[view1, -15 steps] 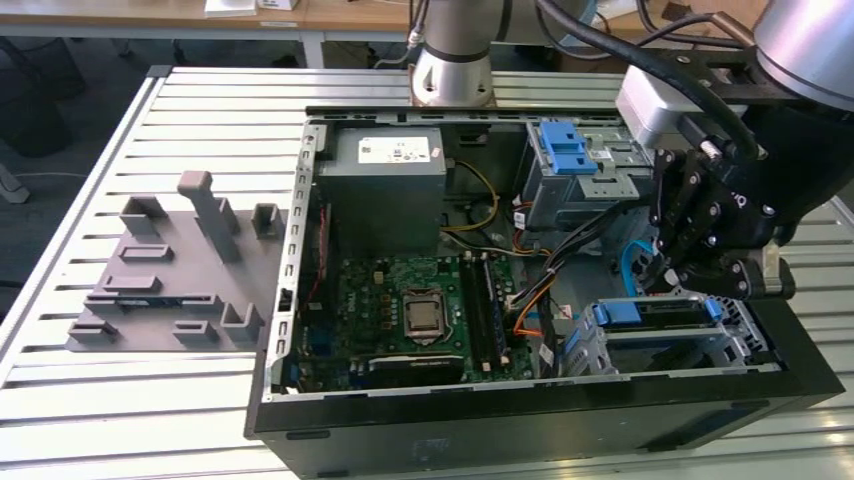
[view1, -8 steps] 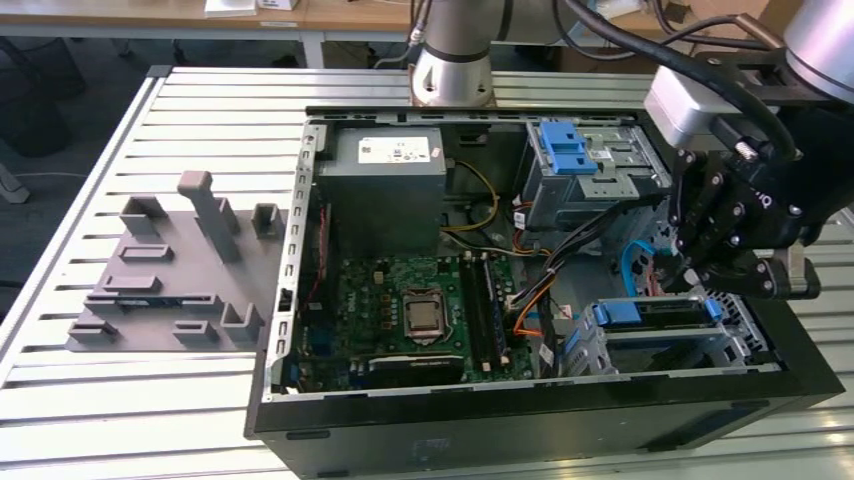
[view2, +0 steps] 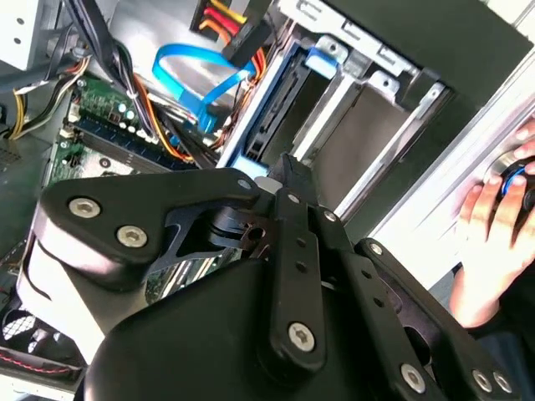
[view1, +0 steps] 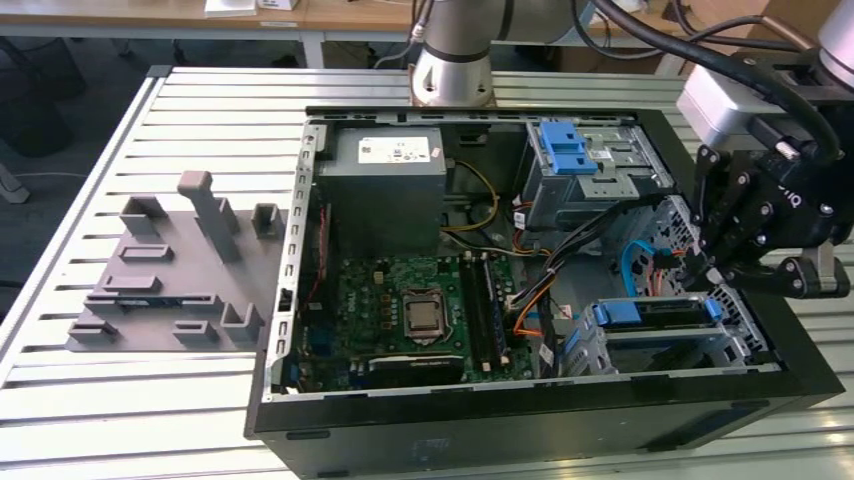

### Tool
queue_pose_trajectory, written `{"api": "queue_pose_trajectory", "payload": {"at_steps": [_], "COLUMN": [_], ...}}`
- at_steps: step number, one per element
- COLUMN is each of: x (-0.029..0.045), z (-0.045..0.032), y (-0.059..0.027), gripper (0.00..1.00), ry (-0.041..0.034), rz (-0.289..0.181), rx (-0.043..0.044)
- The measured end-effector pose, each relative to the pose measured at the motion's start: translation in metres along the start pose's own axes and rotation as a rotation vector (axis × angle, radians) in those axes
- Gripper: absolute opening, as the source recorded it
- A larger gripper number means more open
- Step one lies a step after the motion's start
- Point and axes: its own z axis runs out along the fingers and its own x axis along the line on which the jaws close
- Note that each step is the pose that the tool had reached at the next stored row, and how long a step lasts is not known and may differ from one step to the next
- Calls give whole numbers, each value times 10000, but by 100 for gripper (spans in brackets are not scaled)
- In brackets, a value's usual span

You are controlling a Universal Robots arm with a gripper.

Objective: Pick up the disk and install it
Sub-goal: 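Insert the first disk wire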

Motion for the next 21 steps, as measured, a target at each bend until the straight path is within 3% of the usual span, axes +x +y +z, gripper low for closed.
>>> {"api": "queue_pose_trajectory", "payload": {"at_steps": [7, 14, 21], "x": [-12, -73, -90], "z": [2, 17, 43], "y": [-71, -135, -224], "gripper": [11, 11, 11], "ry": [0, -3, 4], "rz": [168, 228, 226], "rx": [-4, -13, -140]}}
